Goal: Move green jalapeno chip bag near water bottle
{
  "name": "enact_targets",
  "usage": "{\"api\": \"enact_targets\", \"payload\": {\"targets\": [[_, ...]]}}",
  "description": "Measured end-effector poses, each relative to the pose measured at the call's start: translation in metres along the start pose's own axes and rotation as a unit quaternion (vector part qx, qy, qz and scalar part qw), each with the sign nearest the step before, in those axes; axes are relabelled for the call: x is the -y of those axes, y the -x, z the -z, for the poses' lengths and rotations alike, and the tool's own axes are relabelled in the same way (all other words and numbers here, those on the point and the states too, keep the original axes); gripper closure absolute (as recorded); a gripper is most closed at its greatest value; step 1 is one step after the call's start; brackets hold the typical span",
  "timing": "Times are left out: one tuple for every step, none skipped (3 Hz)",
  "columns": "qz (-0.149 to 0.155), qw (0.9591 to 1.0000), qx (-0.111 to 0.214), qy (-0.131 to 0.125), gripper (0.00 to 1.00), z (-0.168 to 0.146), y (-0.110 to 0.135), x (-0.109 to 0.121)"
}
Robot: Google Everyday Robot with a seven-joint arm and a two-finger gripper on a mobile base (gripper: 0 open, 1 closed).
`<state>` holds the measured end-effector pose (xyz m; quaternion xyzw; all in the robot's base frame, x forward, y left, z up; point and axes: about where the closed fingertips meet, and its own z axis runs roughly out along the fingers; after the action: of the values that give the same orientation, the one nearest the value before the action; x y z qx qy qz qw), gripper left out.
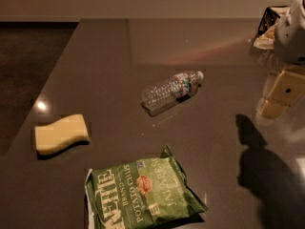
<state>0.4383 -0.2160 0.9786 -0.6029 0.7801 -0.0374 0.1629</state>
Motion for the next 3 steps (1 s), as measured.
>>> {"api": "enact_targets", "payload": {"targets": [[0.0,1.0,0.0,0.0,0.0,0.0,0.0,0.0],[0.014,0.9995,0.026,0.006,0.0,-0.006,0.011,-0.01],[0.03,0.997,0.068,0.024,0.0,-0.017,0.025,-0.024]]}}
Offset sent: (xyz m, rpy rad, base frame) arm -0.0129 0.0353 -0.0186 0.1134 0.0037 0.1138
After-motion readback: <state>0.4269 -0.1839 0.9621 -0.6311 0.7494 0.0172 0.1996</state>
